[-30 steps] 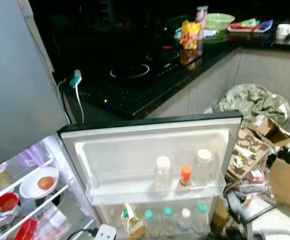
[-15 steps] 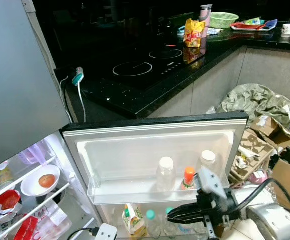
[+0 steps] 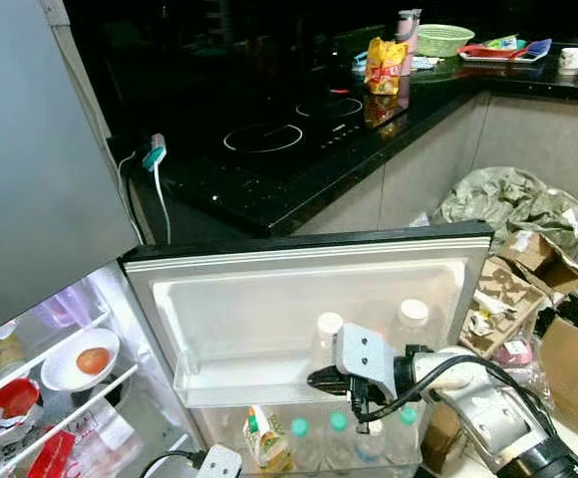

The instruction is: Restocking fridge

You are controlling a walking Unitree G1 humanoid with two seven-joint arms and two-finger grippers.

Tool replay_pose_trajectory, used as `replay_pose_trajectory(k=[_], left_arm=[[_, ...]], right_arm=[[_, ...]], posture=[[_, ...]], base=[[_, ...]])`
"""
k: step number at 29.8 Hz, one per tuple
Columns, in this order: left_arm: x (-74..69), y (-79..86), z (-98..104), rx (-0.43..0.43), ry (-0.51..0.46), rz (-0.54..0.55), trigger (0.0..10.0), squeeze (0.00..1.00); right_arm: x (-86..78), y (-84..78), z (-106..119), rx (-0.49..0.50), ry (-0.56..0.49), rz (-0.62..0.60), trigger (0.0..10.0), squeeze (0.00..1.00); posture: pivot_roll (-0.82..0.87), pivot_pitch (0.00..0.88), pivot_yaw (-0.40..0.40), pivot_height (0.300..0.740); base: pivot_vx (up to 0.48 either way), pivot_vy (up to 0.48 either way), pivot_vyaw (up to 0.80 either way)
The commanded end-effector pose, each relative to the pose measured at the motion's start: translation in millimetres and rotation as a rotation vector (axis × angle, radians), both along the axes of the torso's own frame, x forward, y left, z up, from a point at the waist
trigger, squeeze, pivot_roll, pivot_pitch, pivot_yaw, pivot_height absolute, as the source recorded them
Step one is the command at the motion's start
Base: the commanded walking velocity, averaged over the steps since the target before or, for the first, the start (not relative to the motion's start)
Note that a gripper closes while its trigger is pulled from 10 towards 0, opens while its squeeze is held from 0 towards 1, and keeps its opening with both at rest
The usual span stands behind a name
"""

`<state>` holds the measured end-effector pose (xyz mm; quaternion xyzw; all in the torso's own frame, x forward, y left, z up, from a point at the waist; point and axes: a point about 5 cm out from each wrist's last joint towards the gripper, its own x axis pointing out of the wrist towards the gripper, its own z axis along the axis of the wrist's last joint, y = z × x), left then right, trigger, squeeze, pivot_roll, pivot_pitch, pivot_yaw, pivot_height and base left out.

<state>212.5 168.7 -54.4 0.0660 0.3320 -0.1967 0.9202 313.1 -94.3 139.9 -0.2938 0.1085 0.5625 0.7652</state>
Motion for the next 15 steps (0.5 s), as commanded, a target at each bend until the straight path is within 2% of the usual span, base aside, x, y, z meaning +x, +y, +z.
replay_pose_trajectory(k=[1, 2, 5, 7, 8, 10, 15], left_arm=[[-1.9, 1.3, 0, 0.002, -0.007, -0.011, 10.0, 0.00], [-1.9, 1.3, 0, 0.002, -0.007, -0.011, 10.0, 0.00], [-1.6, 1.8, 0, 0.002, -0.008, -0.016, 10.0, 0.00], [-1.6, 1.8, 0, 0.002, -0.008, -0.016, 10.0, 0.00], [-1.7, 1.9, 0, 0.002, -0.007, -0.016, 10.0, 0.00], [-2.0, 2.2, 0, 0.002, -0.006, -0.016, 10.0, 0.00], [-3.5, 2.6, -1, 0.002, -0.003, -0.016, 10.0, 0.00]], right_arm=[[1.1, 3.5, -5, -0.031, -0.014, 0.007, 10.0, 0.00], [1.1, 3.5, -5, -0.031, -0.014, 0.007, 10.0, 0.00], [2.5, 7.1, -10, -0.119, -0.043, 0.042, 10.0, 0.00], [2.5, 7.1, -10, -0.119, -0.043, 0.042, 10.0, 0.00], [2.8, 7.2, -12, -0.150, -0.055, 0.055, 10.0, 0.00], [3.3, 5.5, -17, -0.209, -0.078, 0.077, 10.0, 0.00], [0.1, 1.2, -28, -0.273, -0.074, 0.121, 10.0, 0.00]], posture=[[-0.05, 0.122, 0.053, 0.740], [-0.05, 0.122, 0.053, 0.740], [-0.05, 0.121, 0.054, 0.740], [-0.05, 0.121, 0.054, 0.740], [-0.05, 0.120, 0.053, 0.740], [-0.05, 0.118, 0.052, 0.740], [-0.05, 0.120, 0.054, 0.740]], base=[[0.000, 0.000, 0.00], [0.000, 0.000, 0.00], [0.000, 0.000, 0.00], [0.000, 0.000, 0.00], [0.000, 0.000, 0.00], [0.000, 0.000, 0.00], [0.000, 0.000, 0.00]])
